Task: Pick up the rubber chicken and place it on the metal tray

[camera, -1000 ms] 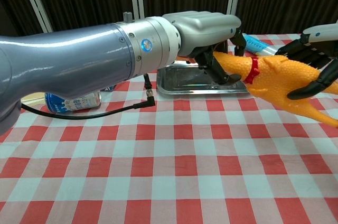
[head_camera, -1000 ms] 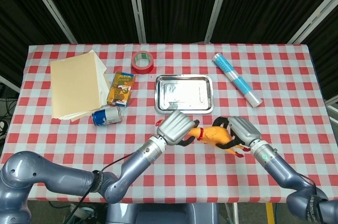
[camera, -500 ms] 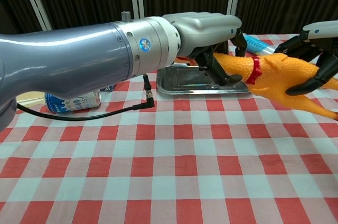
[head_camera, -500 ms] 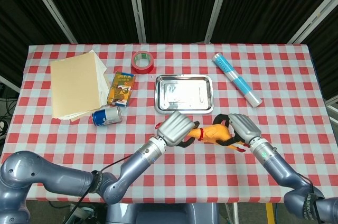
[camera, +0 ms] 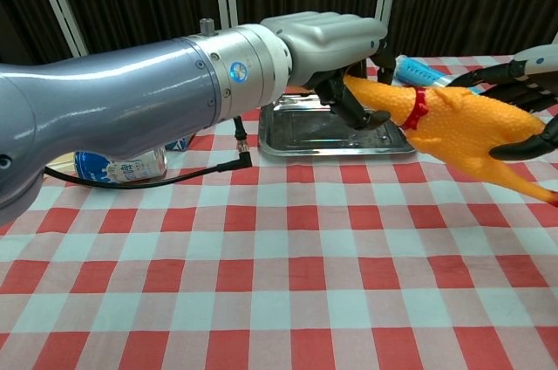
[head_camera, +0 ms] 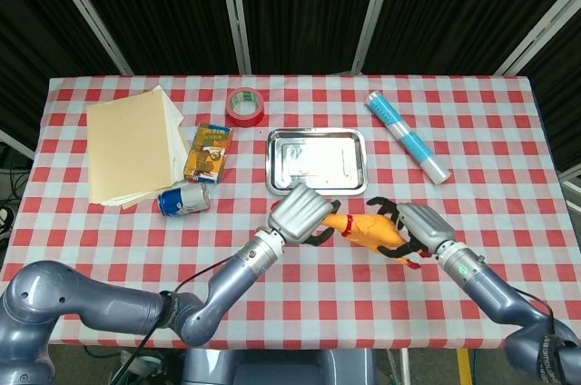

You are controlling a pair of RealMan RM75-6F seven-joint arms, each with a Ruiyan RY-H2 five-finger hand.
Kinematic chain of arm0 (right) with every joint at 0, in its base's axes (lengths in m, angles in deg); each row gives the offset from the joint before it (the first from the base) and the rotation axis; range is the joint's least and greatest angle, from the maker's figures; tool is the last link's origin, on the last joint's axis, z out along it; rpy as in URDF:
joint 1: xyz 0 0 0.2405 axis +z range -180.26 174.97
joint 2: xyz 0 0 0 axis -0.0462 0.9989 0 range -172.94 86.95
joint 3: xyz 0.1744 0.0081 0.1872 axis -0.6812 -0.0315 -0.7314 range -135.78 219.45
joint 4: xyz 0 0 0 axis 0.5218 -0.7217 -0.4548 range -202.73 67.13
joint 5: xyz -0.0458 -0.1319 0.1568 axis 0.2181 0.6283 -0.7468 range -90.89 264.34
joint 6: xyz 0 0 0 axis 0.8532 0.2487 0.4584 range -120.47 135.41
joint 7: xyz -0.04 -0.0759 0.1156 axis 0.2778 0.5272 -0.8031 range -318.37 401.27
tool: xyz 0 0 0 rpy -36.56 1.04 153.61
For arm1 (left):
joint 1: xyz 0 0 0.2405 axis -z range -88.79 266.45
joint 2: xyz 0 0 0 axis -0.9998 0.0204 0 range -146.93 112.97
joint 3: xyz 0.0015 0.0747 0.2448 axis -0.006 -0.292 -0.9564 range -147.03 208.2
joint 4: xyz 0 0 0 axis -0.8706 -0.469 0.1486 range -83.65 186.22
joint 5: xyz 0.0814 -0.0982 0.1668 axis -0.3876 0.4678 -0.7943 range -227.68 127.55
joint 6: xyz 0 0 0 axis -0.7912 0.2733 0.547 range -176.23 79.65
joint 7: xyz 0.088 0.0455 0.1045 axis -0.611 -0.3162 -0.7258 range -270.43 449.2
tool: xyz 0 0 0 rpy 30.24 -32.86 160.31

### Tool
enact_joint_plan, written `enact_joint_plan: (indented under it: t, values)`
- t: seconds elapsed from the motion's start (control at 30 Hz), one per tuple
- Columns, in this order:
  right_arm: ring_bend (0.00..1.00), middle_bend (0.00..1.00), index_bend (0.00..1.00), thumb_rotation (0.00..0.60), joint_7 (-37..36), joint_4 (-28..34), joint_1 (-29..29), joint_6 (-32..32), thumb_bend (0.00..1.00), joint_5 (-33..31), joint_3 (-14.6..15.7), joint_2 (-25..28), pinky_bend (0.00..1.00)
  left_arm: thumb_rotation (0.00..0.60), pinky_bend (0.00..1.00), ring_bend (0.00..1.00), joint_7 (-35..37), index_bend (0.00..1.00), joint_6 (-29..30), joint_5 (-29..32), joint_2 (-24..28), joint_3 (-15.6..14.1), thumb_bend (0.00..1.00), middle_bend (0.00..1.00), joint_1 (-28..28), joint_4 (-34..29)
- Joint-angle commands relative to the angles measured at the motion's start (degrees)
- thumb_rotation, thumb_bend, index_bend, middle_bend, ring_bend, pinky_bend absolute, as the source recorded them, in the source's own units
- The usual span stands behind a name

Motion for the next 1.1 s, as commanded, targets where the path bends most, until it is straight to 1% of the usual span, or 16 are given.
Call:
enact_joint_plan:
  t: [0.03, 0.33, 0.6, 0.63, 0.67, 0.7, 0.73, 0.8, 0.83, 0.87, 0.9, 0.97, 1.03, 1.1]
  values:
    - [0.22, 0.27, 0.07, 0.600, -1.90, -0.49, -0.17, 0.50, 0.31, 1.83, 0.10, 0.51, 0.34, 0.600, 0.70, 0.64, 0.08, 0.66, 0.01, -0.17, -0.13, 0.05, 0.68, 0.73, -0.06, 0.23]
    - [0.21, 0.26, 0.06, 0.600, -4.22, -0.86, -0.20, 0.51, 0.31, 3.64, 0.30, 0.50, 0.33, 0.600, 0.70, 0.64, 0.31, 0.66, 0.33, -0.84, -0.97, 0.56, 0.68, 0.73, -0.12, 0.70]
    - [0.22, 0.26, 0.07, 0.600, -4.25, -1.11, 0.34, 0.71, 0.31, 3.15, 0.16, -0.13, 0.33, 0.600, 0.70, 0.64, 0.04, 0.66, 0.74, -1.36, -1.94, 0.95, 0.68, 0.74, 0.07, 0.63]
    - [0.24, 0.27, 0.11, 0.600, -3.86, -1.43, 0.49, 0.40, 0.31, 2.74, -0.11, -0.31, 0.33, 0.600, 0.70, 0.64, -0.18, 0.66, 0.61, -1.44, -2.01, 0.85, 0.68, 0.74, 0.17, 0.37]
    - [0.29, 0.29, 0.18, 0.600, -3.58, -1.53, 0.54, 0.31, 0.31, 2.42, -0.15, -0.45, 0.36, 0.600, 0.70, 0.64, -0.28, 0.66, 0.61, -1.38, -2.00, 0.84, 0.68, 0.74, 0.16, 0.25]
    - [0.38, 0.35, 0.28, 0.600, -3.20, -1.61, 0.59, 0.17, 0.31, 1.87, -0.21, -0.61, 0.43, 0.600, 0.70, 0.64, -0.36, 0.66, 0.59, -1.31, -1.96, 0.83, 0.68, 0.73, 0.13, 0.06]
    - [0.44, 0.40, 0.36, 0.600, -2.94, -1.64, 0.62, 0.04, 0.31, 1.54, -0.26, -0.71, 0.48, 0.600, 0.70, 0.64, -0.36, 0.66, 0.55, -1.27, -1.92, 0.83, 0.68, 0.73, 0.10, -0.07]
    - [0.66, 0.59, 0.62, 0.600, -2.32, -1.74, 0.66, -0.28, 0.31, 0.86, -0.34, -0.93, 0.68, 0.600, 0.70, 0.64, -0.38, 0.66, 0.41, -1.15, -1.77, 0.77, 0.68, 0.73, 0.02, -0.36]
    - [0.73, 0.65, 0.70, 0.600, -2.15, -1.79, 0.66, -0.40, 0.31, 0.65, -0.37, -1.03, 0.74, 0.600, 0.70, 0.64, -0.41, 0.66, 0.37, -1.12, -1.71, 0.74, 0.68, 0.73, -0.01, -0.46]
    - [0.82, 0.74, 0.79, 0.600, -2.02, -1.85, 0.65, -0.57, 0.31, 0.37, -0.41, -1.22, 0.82, 0.600, 0.70, 0.64, -0.48, 0.66, 0.35, -1.12, -1.62, 0.70, 0.68, 0.73, -0.04, -0.55]
    - [0.89, 0.81, 0.86, 0.600, -1.99, -1.90, 0.65, -0.64, 0.31, 0.22, -0.43, -1.34, 0.88, 0.600, 0.70, 0.64, -0.51, 0.66, 0.34, -1.14, -1.57, 0.69, 0.68, 0.73, -0.06, -0.62]
    - [0.97, 0.89, 0.95, 0.600, -1.77, -2.27, 0.69, -0.71, 0.33, 0.15, -0.38, -1.64, 0.96, 0.600, 0.70, 0.64, -0.41, 0.66, 0.29, -1.14, -1.46, 0.69, 0.68, 0.73, -0.16, -0.84]
    - [1.00, 0.94, 0.99, 0.600, -1.47, -2.72, 0.71, -0.92, 0.36, 0.28, -0.32, -2.01, 0.99, 0.600, 0.70, 0.64, -0.19, 0.66, 0.03, -0.86, -1.32, 0.78, 0.67, 0.73, -0.23, -1.16]
    - [1.00, 0.98, 1.00, 0.600, -1.29, -3.07, 0.71, -1.25, 0.39, 0.41, -0.36, -2.36, 1.00, 0.600, 0.70, 0.64, 0.13, 0.66, -0.29, -0.49, -1.17, 0.96, 0.67, 0.73, -0.28, -1.60]
